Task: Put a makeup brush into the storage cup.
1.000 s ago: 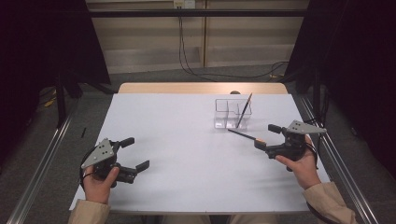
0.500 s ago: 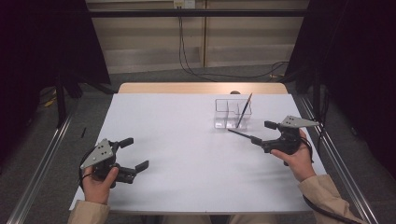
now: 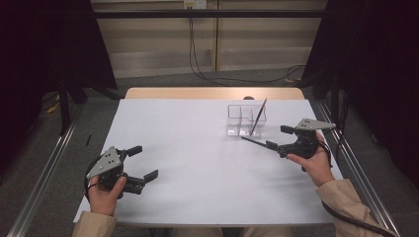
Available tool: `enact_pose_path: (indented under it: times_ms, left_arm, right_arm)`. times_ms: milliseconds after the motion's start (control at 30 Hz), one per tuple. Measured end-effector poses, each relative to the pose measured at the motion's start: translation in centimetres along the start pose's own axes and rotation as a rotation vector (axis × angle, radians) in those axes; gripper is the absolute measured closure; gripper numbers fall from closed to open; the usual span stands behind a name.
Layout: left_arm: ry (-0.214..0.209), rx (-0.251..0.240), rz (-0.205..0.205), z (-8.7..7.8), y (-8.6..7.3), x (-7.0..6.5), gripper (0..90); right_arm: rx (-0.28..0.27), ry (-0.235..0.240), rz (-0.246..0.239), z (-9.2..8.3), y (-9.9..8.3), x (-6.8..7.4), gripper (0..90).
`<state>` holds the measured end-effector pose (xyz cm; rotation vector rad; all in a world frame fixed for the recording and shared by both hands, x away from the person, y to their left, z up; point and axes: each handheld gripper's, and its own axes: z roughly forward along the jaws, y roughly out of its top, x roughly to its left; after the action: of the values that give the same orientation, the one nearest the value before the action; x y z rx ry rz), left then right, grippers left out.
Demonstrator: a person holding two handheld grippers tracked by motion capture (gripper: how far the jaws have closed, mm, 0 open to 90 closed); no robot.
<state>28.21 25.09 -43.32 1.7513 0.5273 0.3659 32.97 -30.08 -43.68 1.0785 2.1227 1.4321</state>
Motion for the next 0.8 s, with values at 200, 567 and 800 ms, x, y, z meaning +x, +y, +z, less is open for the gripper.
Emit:
enact_pose_path:
  times_ms: [200,567,800]
  left_arm:
    - [0.000,-0.001,-0.001,0.1,0.0,0.1,0.0]
    - [-0.001,-0.003,-0.002,0.1,0.0,0.1,0.0]
    - [-0.001,-0.002,0.000,0.0,0.0,0.1,0.0]
  right_arm:
    - [0.039,0.002,-0.002,0.4,0.2,-0.3,6.4]
    - [0.079,0.005,0.004,1.0,0.6,-1.0,6.9]
    - [0.133,0.004,-0.003,1.5,0.9,-1.3,7.6]
